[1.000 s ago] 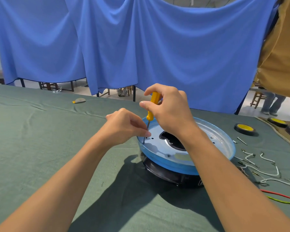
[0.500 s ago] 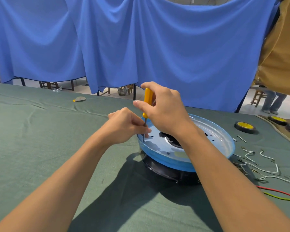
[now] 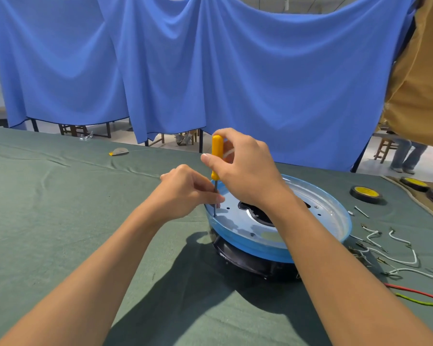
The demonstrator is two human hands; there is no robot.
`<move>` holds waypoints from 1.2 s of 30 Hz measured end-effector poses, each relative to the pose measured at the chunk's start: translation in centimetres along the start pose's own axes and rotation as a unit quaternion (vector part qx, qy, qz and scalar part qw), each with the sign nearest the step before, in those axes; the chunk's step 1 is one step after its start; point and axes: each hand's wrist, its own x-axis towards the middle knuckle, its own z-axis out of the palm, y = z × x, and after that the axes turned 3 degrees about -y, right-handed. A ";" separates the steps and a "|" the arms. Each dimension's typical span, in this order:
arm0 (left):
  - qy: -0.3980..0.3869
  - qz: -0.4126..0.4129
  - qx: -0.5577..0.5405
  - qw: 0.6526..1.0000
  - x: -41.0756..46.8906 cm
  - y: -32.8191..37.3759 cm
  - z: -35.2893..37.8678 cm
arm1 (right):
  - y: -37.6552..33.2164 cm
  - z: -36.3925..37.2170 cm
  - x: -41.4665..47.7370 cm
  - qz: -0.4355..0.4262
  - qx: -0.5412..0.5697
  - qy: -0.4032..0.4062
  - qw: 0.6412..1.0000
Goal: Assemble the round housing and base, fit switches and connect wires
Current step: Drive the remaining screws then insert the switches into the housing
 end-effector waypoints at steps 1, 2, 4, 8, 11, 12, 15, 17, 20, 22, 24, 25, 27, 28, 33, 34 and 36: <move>-0.016 0.000 0.003 1.000 0.1 -0.1 -0.3 | -0.1 -0.2 0.0 0.006 0.030 -0.016 0.999; -0.032 0.000 0.006 0.999 0.1 -0.1 -0.5 | -0.2 -0.3 0.1 0.007 0.052 -0.025 0.998; -0.055 -0.003 0.015 0.998 0.1 -0.2 -0.8 | -0.3 -0.2 0.0 -0.003 0.060 -0.023 0.998; -0.085 0.002 0.025 0.996 0.1 -0.1 -0.7 | 0.0 0.2 -0.1 -0.019 0.018 0.019 0.999; -0.018 -0.009 -0.006 1.000 0.1 0.2 0.1 | 0.1 0.3 -0.1 -0.014 -0.002 0.038 0.999; 0.006 -0.012 -0.012 1.000 0.1 0.2 0.3 | 0.1 0.2 -0.1 -0.010 -0.006 0.035 0.999; 0.018 -0.009 -0.009 1.000 0.2 0.0 0.3 | -0.1 -0.3 0.0 0.008 0.043 0.000 0.999; -0.016 -0.009 -0.003 1.000 0.1 0.1 -0.2 | -0.3 -0.7 0.0 0.012 0.092 -0.029 0.995; -0.056 -0.001 0.014 0.998 0.1 0.3 -0.7 | -0.3 -0.4 -0.1 -0.016 0.062 -0.026 0.998; -0.056 -0.002 0.012 0.998 0.1 0.3 -0.4 | -0.2 0.0 -0.1 -0.023 0.020 0.009 0.999; -0.012 -0.014 -0.001 1.000 0.0 0.2 0.1 | 0.0 0.2 0.0 -0.022 -0.007 0.035 0.999; 0.013 -0.019 -0.009 1.000 -0.1 0.2 0.3 | 0.0 0.2 -0.1 -0.022 -0.017 0.040 0.999; 0.027 -0.017 -0.012 0.999 -0.1 0.3 0.4 | 0.0 0.1 -0.1 -0.020 -0.023 0.034 0.999; 0.019 -0.014 -0.003 1.000 0.0 0.3 0.3 | 0.0 0.1 0.0 -0.016 -0.014 0.023 1.000; -0.058 -0.009 0.023 0.998 -0.1 0.5 -0.4 | 0.1 -0.4 0.1 -0.007 0.033 -0.003 0.999; -0.065 -0.009 0.024 0.998 -0.1 0.6 -0.3 | 0.2 -0.3 0.1 -0.010 0.019 0.009 1.000; -0.048 -0.012 0.018 0.999 -0.2 0.7 0.1 | 0.4 -0.1 0.1 -0.008 0.002 0.037 0.999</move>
